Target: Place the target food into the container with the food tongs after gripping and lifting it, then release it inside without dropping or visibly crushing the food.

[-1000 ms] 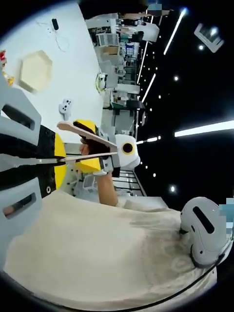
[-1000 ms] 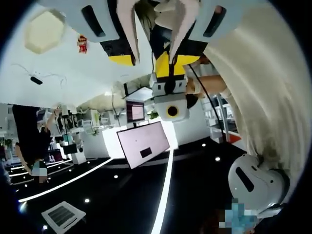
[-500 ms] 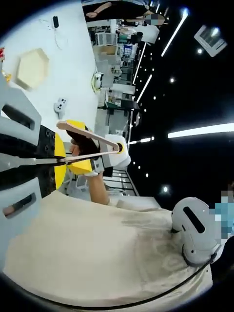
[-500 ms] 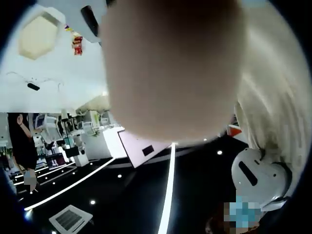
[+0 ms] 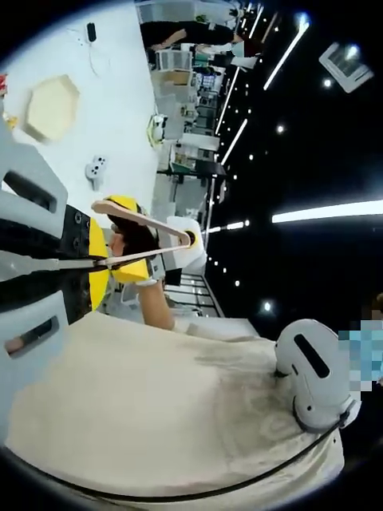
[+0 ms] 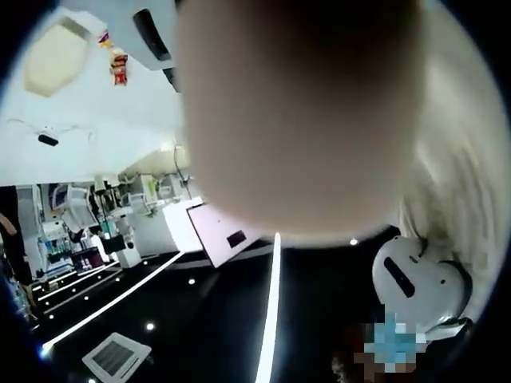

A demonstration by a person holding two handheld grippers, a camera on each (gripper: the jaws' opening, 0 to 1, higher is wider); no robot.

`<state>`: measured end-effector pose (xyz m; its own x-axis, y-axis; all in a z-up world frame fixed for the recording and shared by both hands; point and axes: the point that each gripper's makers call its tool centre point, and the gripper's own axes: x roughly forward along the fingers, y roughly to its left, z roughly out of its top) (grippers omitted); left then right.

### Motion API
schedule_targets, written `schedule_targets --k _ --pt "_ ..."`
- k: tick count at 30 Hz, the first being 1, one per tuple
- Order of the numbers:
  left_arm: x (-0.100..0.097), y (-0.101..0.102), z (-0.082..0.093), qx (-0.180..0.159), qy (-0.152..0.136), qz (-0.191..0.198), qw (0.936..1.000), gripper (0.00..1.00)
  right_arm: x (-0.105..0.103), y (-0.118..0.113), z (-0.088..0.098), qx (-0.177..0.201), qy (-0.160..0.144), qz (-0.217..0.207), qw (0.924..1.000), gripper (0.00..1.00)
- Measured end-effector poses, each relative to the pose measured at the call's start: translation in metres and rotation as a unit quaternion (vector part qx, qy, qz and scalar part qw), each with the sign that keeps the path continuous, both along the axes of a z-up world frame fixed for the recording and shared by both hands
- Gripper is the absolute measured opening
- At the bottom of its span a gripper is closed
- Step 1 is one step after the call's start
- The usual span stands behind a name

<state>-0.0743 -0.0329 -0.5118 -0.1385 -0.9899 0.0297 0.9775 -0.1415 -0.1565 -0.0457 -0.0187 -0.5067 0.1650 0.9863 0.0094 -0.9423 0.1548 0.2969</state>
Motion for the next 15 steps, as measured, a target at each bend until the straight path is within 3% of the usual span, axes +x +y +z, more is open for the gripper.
schedule_targets --k 10,15 --pt "0.0003 0.0006 -0.002 0.006 -0.007 0.009 0.9999 0.0 -0.0042 0.0015 -0.0007 -0.002 -0.007 0.004 1.0 0.27" --pt "0.0021 -0.0009 -0.0043 0.008 0.0 0.018 0.9998 0.0 -0.0027 0.0002 -0.0041 -0.007 0.008 -0.001 0.9999 0.26"
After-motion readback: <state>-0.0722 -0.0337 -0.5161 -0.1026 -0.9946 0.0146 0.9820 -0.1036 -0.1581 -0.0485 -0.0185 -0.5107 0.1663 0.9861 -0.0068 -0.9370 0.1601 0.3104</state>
